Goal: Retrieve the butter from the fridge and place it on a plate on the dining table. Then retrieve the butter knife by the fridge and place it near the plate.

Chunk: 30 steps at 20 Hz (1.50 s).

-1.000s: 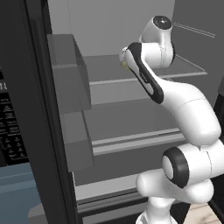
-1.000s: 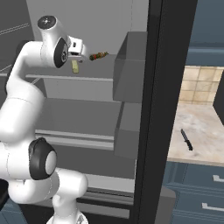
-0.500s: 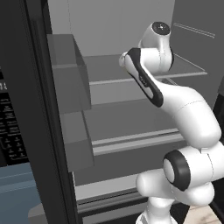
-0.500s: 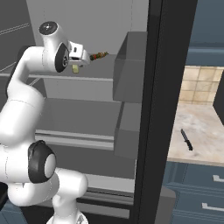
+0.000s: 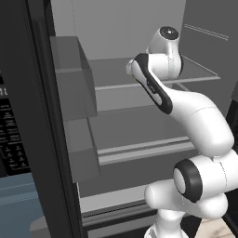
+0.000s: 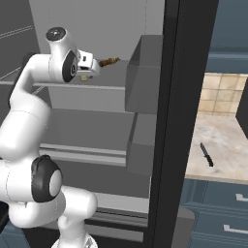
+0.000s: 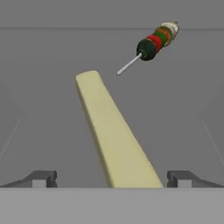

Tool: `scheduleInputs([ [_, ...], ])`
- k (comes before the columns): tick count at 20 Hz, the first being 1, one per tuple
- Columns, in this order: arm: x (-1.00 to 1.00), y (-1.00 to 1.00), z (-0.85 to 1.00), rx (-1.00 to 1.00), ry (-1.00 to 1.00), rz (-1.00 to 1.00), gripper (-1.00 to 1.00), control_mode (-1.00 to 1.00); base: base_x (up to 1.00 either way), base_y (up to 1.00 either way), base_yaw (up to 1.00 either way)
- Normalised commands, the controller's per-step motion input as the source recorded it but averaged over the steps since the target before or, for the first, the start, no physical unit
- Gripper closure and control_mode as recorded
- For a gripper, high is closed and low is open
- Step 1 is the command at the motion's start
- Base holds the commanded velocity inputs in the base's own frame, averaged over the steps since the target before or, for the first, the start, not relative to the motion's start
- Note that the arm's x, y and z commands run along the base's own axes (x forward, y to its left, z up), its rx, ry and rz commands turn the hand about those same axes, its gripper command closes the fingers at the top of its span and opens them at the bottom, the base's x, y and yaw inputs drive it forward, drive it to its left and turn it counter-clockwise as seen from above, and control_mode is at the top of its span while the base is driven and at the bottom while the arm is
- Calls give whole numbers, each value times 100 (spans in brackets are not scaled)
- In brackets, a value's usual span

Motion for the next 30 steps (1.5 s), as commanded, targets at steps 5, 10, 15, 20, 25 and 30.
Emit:
scheduleInputs([
  [5,12,0,0,0,3,0,-100,-100,0,0,0],
  [10,20,0,0,0,0,0,-100,-100,0,0,0],
  [15,14,0,-4,0,0,0,-100,-100,0,0,0],
  [20,3,0,-7,0,1,0,-100,-100,0,0,0],
  [25,0,0,-7,0,2,0,100,-100,0,0,0],
  [30,0,0,-1,0,0,0,100,-100,0,0,0],
])
